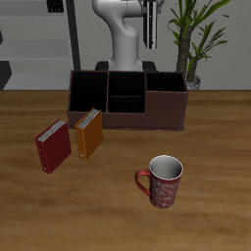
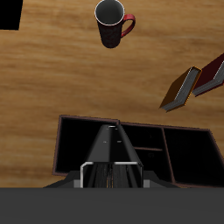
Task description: Place the striped book into the back desk caddy's right compartment
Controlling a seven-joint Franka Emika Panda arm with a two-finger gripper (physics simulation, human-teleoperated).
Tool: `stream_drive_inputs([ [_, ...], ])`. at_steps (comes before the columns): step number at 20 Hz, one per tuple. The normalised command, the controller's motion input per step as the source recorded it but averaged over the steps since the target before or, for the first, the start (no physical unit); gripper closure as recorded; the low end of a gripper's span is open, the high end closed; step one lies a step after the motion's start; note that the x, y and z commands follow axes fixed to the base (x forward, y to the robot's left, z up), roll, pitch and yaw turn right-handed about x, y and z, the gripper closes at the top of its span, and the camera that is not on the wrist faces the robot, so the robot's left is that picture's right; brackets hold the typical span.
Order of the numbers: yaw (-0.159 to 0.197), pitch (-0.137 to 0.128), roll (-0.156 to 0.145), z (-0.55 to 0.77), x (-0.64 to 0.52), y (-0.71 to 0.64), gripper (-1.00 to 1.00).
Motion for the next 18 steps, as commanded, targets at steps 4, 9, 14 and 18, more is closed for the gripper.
stream_drive_inputs([
  [4,-0.005,0.004,0.028,-0.01,-0.10,0.29,1.00],
  [9,0.005,0.007,0.019,-0.02,-0.01,0.22,1.00],
  [14,-0.013,0.026,0.019,-0.10,0.10,0.13,1.00],
  [18,-0.002,0.017,0.000,-0.13,0.10,0.03,1.00],
])
